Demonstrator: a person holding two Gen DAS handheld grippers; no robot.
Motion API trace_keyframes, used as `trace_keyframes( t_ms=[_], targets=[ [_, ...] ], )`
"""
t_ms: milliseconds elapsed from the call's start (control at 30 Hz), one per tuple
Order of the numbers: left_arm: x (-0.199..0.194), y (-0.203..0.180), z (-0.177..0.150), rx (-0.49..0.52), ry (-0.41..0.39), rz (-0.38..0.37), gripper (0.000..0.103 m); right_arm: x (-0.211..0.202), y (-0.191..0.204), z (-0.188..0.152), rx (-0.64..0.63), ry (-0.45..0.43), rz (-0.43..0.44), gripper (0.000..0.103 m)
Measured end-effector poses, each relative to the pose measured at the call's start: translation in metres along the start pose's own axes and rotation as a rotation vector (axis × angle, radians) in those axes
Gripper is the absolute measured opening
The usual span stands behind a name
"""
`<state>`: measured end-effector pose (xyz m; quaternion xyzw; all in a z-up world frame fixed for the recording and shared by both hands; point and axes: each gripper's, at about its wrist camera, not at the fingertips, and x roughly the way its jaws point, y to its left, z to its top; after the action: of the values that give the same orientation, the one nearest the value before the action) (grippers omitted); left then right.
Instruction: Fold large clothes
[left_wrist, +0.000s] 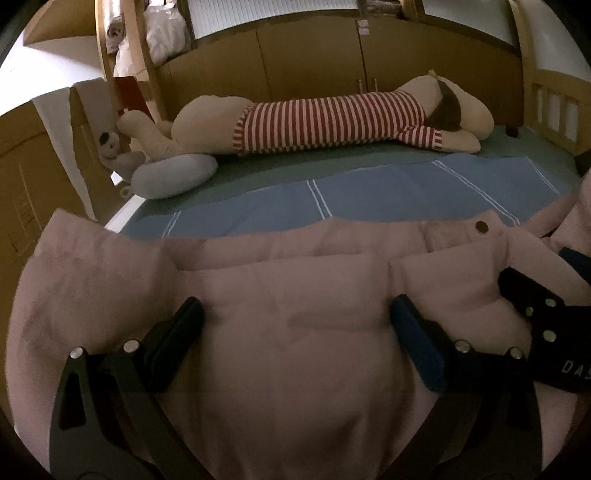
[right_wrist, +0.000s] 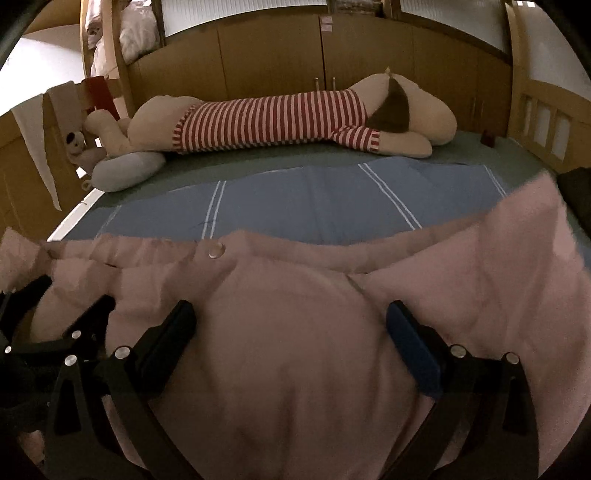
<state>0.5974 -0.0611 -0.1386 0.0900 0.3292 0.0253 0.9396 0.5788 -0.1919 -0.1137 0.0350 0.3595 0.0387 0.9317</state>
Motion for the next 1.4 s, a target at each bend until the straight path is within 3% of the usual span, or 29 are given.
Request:
trace_keyframes(
  t_ms=[133,200,333,433,500,567,700,900,967,1033,1067,1133,1233,1400],
  targets=[
    [0.001,0.003,0.003,-0.005,0.004,-0.019,0.101,0.004,0.000,-0.005,0.002,0.005,-0.006,0.102],
    [-0.018,0.022,0.009,-0.027,-0.002,-0.053,0.101,0.000,0.000,-0.004,0.003,0.006,-0.003,0.102],
    [-0.064,0.069,0.007,-0.062,-0.107,0.022,0.101,-0.041,-0.022,0.002,0.039,-0.075,0.023,0.102],
    [-0.040,0.099,-0.011,-0.103,-0.013,0.050,0.101,-0.066,-0.052,0.003,0.042,-0.121,-0.033,0.102],
    [-0.022,0.111,-0.023,-0.166,0.018,0.003,0.101,-0.057,-0.077,-0.003,0.074,-0.091,-0.089,0.102],
    [-0.019,0.108,-0.027,-0.175,-0.016,0.016,0.101,-0.039,-0.095,-0.013,0.117,-0.056,-0.092,0.102],
    [-0.010,0.097,-0.030,-0.160,-0.055,0.062,0.101,-0.021,-0.087,-0.021,0.106,-0.068,-0.107,0.102],
    [-0.014,0.107,-0.026,-0.170,-0.043,0.036,0.101,-0.006,-0.096,-0.026,0.159,-0.055,-0.051,0.102],
    [-0.042,0.115,-0.024,-0.169,-0.073,0.038,0.101,-0.016,-0.098,-0.020,0.164,-0.058,-0.032,0.102],
    [-0.085,0.125,-0.025,-0.187,-0.153,-0.016,0.101,-0.050,-0.102,-0.017,0.179,-0.173,-0.070,0.102],
    [-0.109,0.130,-0.029,-0.190,-0.183,-0.024,0.101,-0.080,-0.107,-0.018,0.222,-0.274,-0.067,0.102],
    [-0.156,0.136,-0.041,-0.189,-0.197,-0.042,0.101,-0.125,-0.115,-0.025,0.283,-0.335,-0.003,0.102],
    [-0.224,0.139,-0.072,-0.173,-0.155,-0.098,0.101,-0.195,-0.120,-0.051,0.278,-0.305,0.027,0.102],
    [-0.329,0.139,-0.133,-0.198,-0.172,-0.074,0.101,-0.287,-0.114,-0.112,0.223,-0.186,0.083,0.102]
  ],
)
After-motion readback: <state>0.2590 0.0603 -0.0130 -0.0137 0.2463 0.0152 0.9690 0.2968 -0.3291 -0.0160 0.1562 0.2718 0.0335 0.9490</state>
